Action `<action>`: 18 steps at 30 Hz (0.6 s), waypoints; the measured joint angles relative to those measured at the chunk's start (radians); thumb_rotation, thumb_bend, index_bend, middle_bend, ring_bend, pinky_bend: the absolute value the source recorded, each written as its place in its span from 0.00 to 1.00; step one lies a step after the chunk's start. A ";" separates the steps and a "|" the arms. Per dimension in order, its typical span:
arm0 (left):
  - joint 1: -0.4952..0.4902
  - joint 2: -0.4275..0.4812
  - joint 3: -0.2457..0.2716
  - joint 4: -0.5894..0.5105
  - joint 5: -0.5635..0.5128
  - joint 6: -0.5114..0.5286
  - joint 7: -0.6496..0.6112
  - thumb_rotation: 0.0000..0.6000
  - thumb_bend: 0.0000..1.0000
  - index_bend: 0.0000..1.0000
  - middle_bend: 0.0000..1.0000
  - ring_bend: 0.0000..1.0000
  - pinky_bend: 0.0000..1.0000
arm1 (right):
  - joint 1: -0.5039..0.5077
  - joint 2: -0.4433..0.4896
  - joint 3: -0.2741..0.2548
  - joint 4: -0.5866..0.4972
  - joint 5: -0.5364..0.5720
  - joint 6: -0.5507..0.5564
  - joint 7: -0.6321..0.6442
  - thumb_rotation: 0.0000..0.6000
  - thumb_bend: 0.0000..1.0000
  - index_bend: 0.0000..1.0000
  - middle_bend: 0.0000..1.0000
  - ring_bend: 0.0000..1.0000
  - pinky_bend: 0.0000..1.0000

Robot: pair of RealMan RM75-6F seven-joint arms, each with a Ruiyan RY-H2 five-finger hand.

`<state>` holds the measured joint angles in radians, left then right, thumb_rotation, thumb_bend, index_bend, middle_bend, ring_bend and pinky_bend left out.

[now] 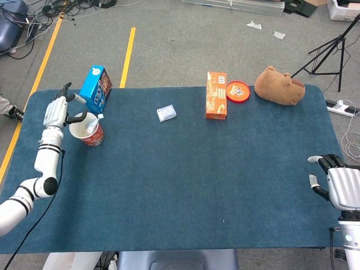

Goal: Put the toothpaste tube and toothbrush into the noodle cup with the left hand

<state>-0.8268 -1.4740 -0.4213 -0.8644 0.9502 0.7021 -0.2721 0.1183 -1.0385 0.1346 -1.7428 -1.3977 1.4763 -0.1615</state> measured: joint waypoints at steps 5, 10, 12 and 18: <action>0.002 0.003 -0.001 -0.001 -0.001 -0.001 -0.002 1.00 0.35 0.38 0.00 0.00 0.00 | 0.002 -0.003 -0.001 0.005 0.002 -0.006 0.003 1.00 0.35 0.39 0.42 0.29 0.56; 0.004 0.011 -0.004 -0.015 -0.002 0.007 0.002 1.00 0.35 0.37 0.00 0.00 0.00 | 0.001 -0.003 -0.001 0.005 -0.001 -0.003 0.004 1.00 0.35 0.39 0.42 0.29 0.56; 0.005 0.017 -0.006 -0.028 -0.003 0.013 0.006 1.00 0.35 0.37 0.00 0.00 0.00 | 0.001 -0.001 -0.001 0.003 -0.004 0.000 0.004 1.00 0.35 0.39 0.42 0.29 0.56; 0.018 0.059 -0.004 -0.129 -0.002 0.045 0.046 1.00 0.35 0.32 0.00 0.00 0.00 | -0.003 0.008 -0.003 -0.006 -0.012 0.008 -0.009 1.00 0.35 0.39 0.42 0.29 0.56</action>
<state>-0.8084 -1.4147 -0.4251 -0.9933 0.9481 0.7472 -0.2256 0.1150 -1.0304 0.1312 -1.7491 -1.4098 1.4839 -0.1701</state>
